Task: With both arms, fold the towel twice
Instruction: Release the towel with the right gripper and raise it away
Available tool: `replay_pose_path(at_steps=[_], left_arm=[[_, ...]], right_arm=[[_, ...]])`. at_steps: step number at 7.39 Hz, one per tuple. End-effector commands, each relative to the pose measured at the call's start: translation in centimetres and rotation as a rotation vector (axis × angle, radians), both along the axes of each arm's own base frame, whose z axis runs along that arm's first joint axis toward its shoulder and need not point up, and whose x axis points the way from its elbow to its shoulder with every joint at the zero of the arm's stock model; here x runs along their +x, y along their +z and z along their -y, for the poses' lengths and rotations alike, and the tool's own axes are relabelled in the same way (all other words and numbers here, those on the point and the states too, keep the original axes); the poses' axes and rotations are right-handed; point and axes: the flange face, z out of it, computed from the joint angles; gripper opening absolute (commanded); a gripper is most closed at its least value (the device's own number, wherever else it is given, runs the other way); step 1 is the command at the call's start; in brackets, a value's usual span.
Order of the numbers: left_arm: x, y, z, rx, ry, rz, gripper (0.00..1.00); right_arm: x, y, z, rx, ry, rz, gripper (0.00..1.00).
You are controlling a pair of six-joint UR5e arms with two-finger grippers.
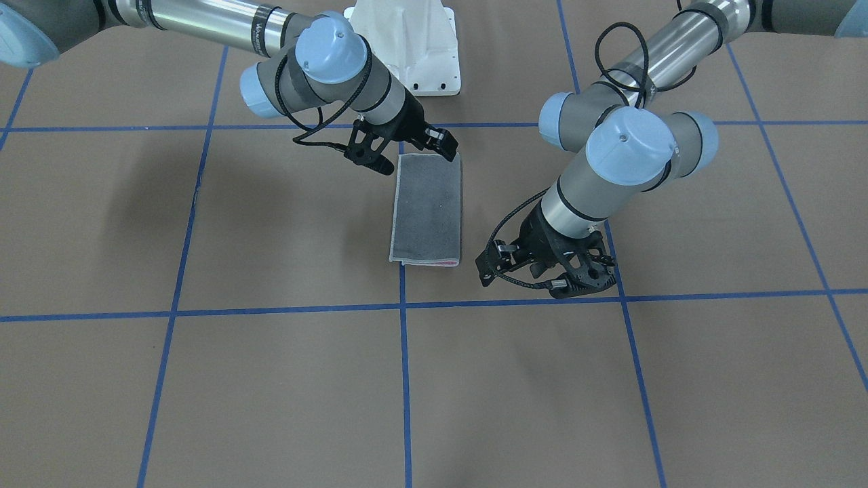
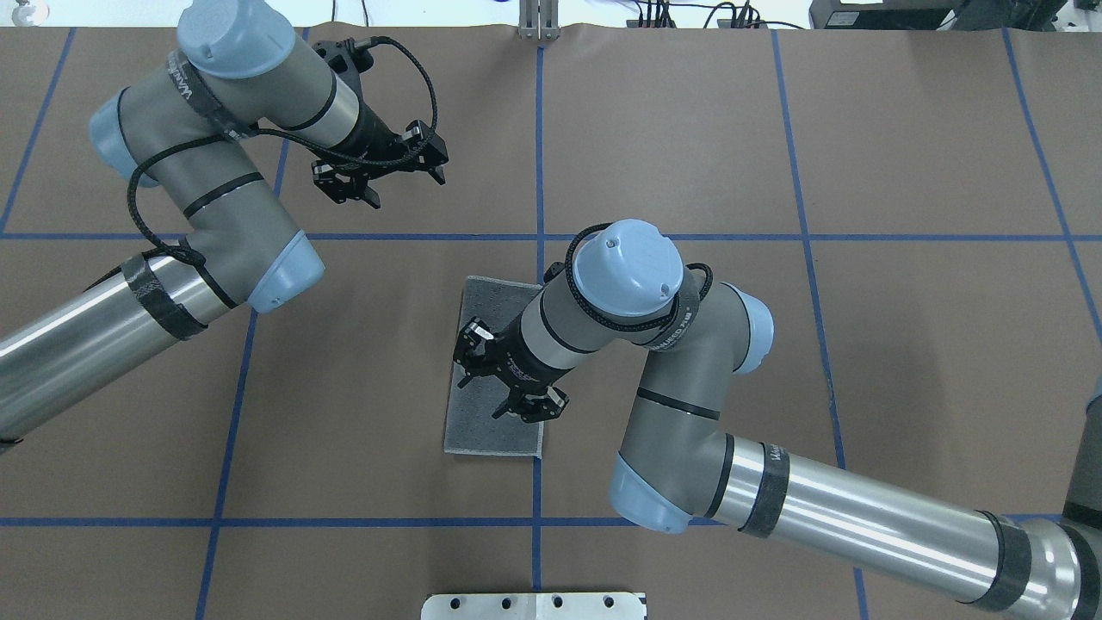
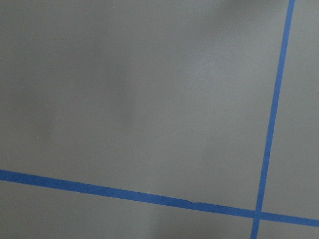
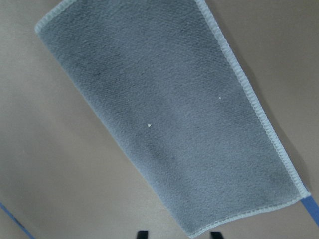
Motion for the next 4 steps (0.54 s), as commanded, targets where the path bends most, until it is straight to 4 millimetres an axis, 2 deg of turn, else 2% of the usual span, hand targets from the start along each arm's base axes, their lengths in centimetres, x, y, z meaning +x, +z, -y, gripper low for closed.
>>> replay_pose_path(at_steps=[1, 2, 3, 4], left_arm=[[0.2, 0.4, -0.4, -0.012, 0.003, 0.002, 0.99], [-0.2, 1.1, -1.1, -0.02, 0.001, 0.001, 0.99], [-0.9, 1.1, -3.2, -0.07, -0.022, -0.027, 0.99], [-0.4, -0.8, -5.2, -0.137, -0.045, -0.071, 0.99]], right_arm=[[6.7, -0.1, 2.8, 0.02, 0.072, 0.042, 1.0], [9.6, 1.6, 4.9, 0.016, 0.119, 0.028, 1.0], [12.4, 3.6, 7.5, 0.03, 0.167, 0.003, 1.0], [15.3, 6.8, 9.9, 0.043, 0.208, -0.039, 1.0]])
